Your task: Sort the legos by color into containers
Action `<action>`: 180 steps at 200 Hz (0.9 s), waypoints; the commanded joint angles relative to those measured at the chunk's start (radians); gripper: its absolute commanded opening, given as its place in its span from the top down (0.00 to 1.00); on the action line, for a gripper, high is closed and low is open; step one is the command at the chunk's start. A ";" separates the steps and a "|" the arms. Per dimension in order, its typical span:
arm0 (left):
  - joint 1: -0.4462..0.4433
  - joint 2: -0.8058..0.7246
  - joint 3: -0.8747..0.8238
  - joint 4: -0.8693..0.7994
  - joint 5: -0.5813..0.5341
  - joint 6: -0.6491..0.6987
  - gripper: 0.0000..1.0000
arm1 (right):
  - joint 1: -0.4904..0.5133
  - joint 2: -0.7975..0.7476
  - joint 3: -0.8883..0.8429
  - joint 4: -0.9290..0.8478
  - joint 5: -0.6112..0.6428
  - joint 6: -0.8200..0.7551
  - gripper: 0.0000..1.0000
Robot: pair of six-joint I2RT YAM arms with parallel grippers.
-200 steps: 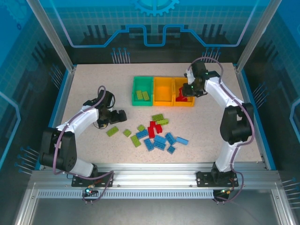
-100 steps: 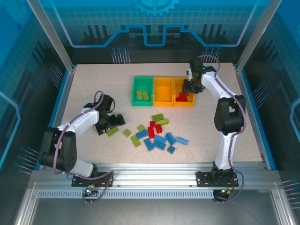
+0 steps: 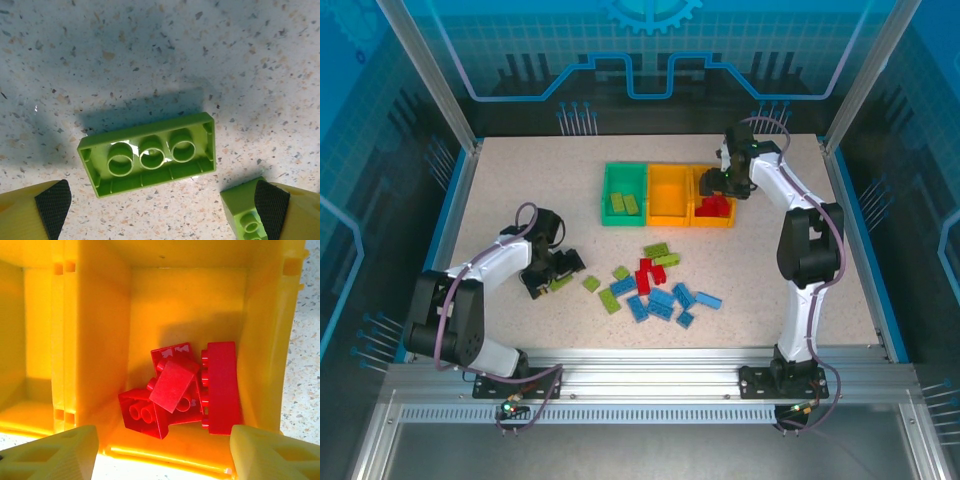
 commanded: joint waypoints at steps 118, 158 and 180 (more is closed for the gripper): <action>0.043 0.160 0.022 0.098 -0.033 0.016 0.40 | 0.002 -0.199 -0.137 0.017 0.011 -0.031 0.29; 0.043 0.151 0.027 0.110 -0.029 0.042 0.43 | 0.002 -0.232 -0.172 0.011 0.030 -0.043 0.29; 0.043 0.134 0.027 0.116 -0.025 0.057 0.43 | 0.002 -0.242 -0.191 0.012 0.030 -0.045 0.29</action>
